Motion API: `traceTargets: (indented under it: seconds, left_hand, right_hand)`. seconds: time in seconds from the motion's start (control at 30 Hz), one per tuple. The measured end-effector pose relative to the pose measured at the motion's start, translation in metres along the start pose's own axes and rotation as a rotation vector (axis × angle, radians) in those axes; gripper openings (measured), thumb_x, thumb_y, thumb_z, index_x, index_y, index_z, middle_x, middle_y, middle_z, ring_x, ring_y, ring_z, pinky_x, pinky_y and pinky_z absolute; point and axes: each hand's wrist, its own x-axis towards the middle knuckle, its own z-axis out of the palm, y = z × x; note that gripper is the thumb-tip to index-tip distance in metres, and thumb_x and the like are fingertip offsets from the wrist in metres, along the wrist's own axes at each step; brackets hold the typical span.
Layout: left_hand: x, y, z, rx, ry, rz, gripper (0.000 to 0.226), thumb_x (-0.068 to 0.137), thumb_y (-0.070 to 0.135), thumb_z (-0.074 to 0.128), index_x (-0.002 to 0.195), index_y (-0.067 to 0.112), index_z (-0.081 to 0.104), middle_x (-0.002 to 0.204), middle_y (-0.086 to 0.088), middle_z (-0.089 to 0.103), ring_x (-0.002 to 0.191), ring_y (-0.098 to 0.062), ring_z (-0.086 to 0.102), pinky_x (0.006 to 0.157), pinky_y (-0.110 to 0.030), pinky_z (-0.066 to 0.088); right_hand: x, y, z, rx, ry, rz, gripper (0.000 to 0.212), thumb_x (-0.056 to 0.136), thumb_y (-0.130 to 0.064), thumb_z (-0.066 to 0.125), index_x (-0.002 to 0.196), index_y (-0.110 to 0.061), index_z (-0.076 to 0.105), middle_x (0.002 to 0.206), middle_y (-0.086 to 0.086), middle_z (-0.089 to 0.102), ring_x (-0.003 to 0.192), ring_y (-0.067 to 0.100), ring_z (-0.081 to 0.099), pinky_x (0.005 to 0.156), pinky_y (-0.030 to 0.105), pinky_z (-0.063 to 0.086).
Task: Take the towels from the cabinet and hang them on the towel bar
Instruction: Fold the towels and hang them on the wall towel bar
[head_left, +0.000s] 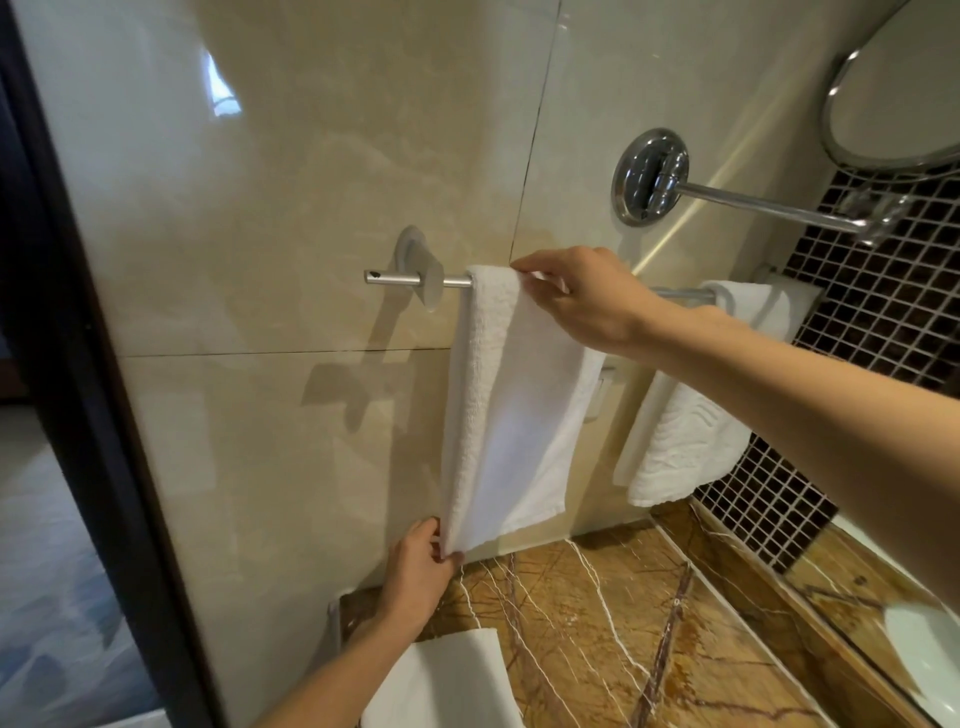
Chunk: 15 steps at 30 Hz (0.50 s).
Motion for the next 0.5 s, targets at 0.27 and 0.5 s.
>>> traceTargets:
  seconds: [0.27,0.5]
  left_hand:
    - [-0.008,-0.012,0.006,-0.084,-0.053,-0.002,0.049,0.072,-0.001,0.077,0.108,0.025,0.057,0.105,0.002,0.067,0.09,-0.011,0.068,0.081,-0.034,0.058]
    - [-0.011,-0.01,0.003,-0.147,-0.025,-0.017,0.041,0.072,0.001,0.079,0.092,0.031,0.059,0.086,0.002,0.072,0.082,-0.013,0.07,0.078,-0.033,0.058]
  right_hand:
    - [0.001,0.0,0.0,0.001,-0.004,0.015,0.033,0.098,-0.024,0.046,0.127,-0.018,0.061,0.121,0.004,0.066,0.112,0.024,0.058,0.087,0.027,0.041]
    - [0.001,-0.001,0.0,0.004,-0.005,0.02,0.032,0.098,-0.023,0.046,0.126,-0.018,0.061,0.117,0.006,0.067,0.108,0.025,0.058,0.082,0.026,0.039]
